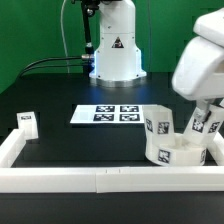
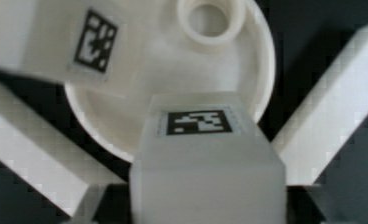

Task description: Assemble stool

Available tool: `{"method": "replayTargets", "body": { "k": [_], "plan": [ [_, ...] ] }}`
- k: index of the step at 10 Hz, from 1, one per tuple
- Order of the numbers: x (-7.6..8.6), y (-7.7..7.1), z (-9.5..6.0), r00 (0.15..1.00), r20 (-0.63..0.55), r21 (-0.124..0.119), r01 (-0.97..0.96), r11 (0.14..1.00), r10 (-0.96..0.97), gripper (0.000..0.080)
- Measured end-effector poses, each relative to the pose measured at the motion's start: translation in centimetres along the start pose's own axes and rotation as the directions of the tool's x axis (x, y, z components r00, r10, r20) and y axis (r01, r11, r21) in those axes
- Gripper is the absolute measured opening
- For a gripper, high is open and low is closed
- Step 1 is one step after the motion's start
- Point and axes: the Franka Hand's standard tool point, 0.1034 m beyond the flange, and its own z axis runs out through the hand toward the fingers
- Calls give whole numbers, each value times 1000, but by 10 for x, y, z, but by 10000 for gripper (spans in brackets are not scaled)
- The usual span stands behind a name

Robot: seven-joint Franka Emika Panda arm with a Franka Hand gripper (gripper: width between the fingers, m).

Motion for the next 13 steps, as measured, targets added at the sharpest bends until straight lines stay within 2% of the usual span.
{"method": "replayTargets", "body": {
  "k": [1,4,5,6,7,8,9,13],
  "plan": [
    [-1,6,1,999,-1,2,-33,999,33,333],
    [-1,5,2,967,-1,3,-255,967,255,334],
    [0,9,3,939,-19,16,-343,939,343,334],
    [-2,12,4,891,-5,50,-453,890,453,334],
    [-3,15,7,837,21,94,-547,832,547,334],
    [-3,17,10,778,44,119,-627,770,627,334],
    [-3,20,10,744,50,131,-666,734,666,334],
    [-2,22,10,515,77,118,-855,505,854,334]
  ]
}}
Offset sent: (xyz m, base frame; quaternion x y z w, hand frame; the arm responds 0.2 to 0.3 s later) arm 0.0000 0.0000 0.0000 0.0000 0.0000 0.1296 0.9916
